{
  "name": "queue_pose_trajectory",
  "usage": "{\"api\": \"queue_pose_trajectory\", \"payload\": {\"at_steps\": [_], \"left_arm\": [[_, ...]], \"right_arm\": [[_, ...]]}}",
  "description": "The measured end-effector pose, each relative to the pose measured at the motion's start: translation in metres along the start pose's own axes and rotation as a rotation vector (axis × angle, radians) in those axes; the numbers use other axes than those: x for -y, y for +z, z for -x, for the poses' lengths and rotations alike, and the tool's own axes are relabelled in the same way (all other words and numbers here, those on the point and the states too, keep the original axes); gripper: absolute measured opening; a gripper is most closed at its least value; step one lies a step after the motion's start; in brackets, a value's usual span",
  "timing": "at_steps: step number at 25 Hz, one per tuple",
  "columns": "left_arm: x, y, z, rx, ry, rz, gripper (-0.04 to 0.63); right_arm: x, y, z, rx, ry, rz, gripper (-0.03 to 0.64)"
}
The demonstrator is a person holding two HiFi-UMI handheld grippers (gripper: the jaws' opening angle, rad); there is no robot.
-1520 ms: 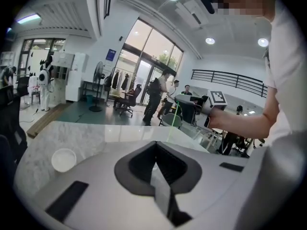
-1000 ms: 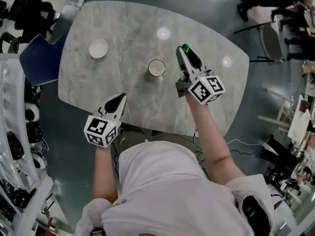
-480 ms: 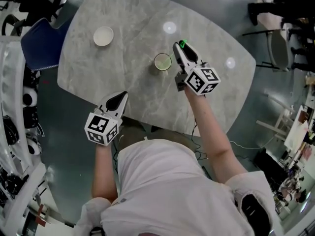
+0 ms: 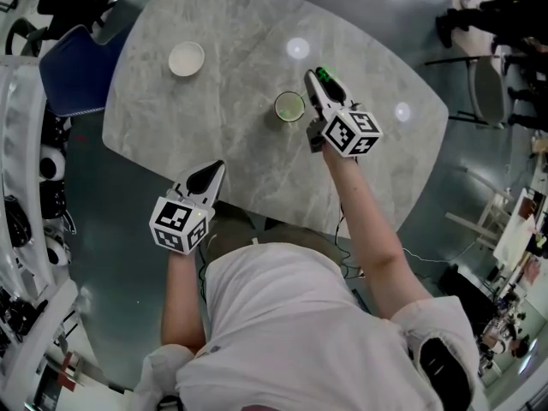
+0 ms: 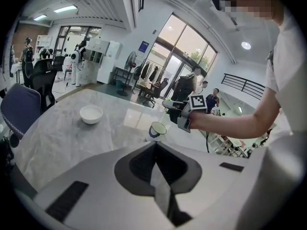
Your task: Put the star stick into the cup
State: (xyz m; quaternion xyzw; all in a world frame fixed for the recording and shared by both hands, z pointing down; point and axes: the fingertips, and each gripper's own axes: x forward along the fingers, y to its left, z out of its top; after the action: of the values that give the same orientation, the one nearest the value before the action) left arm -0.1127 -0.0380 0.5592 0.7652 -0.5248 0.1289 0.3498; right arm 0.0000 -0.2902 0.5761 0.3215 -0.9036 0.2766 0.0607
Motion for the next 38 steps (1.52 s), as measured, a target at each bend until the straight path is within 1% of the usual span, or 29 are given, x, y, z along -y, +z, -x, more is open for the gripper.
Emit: {"api": "queue_pose_trajectory", "payload": {"at_steps": [3,8,11,18,24,28,35,38], "left_arm": [[-0.005,0.000,0.000,0.002,0.004,0.001,0.003],[-0.008,0.003,0.002,0.005,0.001,-0.004,0.002],[-0.008,0.004,0.002,0.005,-0.006,-0.007,0.003],[-0.008,0.011,0.000,0.004,-0.042,-0.027,0.003],[-0.001,0.027,-0.008,0.012,-0.090,-0.067,0.003],[0.005,0.040,-0.012,0.019,-0.125,-0.096,0.003],[0.025,0.065,-0.027,0.045,-0.200,-0.135,0.003],[0.038,0.075,-0.033,0.053,-0.242,-0.175,0.003]], "right_arm": [[0.000,-0.007,-0.005,-0.017,0.006,-0.011,0.133],[0.003,-0.013,-0.003,-0.043,-0.015,-0.024,0.216],[0.004,-0.015,0.000,-0.049,-0.022,-0.034,0.229],[-0.002,-0.011,0.008,-0.040,-0.037,-0.033,0.227],[-0.001,-0.003,0.028,-0.023,-0.072,-0.034,0.208],[-0.005,0.007,0.047,-0.002,-0.087,-0.029,0.179],[-0.012,0.023,0.089,0.032,-0.127,0.009,0.085],[-0.018,0.030,0.110,0.059,-0.137,0.013,0.044]]}}
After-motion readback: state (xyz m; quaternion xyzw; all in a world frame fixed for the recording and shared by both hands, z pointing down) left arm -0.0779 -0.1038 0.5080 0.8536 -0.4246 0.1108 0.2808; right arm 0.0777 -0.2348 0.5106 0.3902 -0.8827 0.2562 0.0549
